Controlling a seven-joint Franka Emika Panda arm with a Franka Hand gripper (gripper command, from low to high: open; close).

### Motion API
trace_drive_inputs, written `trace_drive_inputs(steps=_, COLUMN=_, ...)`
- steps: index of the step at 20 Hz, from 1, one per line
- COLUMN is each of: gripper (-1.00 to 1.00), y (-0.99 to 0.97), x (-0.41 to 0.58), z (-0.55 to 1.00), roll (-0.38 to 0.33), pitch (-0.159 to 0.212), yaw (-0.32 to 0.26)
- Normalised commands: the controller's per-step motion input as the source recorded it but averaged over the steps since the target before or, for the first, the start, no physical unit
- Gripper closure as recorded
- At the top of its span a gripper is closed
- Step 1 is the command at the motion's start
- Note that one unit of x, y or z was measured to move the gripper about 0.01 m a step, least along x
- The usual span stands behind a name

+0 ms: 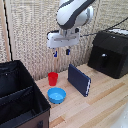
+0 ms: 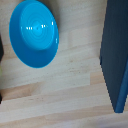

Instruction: Please find the red cup among the items before you. Carefully move your gripper towards it and gently hold it. Locate the front section of the organizer in front of you. Transfer the red cup above the front section and let go, placing it within that section.

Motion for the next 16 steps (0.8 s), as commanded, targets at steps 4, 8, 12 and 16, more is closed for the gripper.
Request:
trace_drive_inputs(steps=4, gripper=-1.00, y=0.05, x=0.242, z=-0.04, roll=0.000, pitch=0.008, yaw=-0.111)
trace_drive_inputs(steps=8, gripper=-1.00, y=0.05, x=0.296, z=-0.09, roll=0.000, pitch=0.005, yaw=-0.143)
trace_drive_inputs(steps=12, gripper=-1.00, y=0.03, x=0.344, z=-0.13, roll=0.000, pitch=0.036, yaw=-0.141)
trace_drive_inputs(steps=16, gripper=-1.00, y=0.00, x=0.327, z=-0.27, roll=0.000, pitch=0.084, yaw=-0.127)
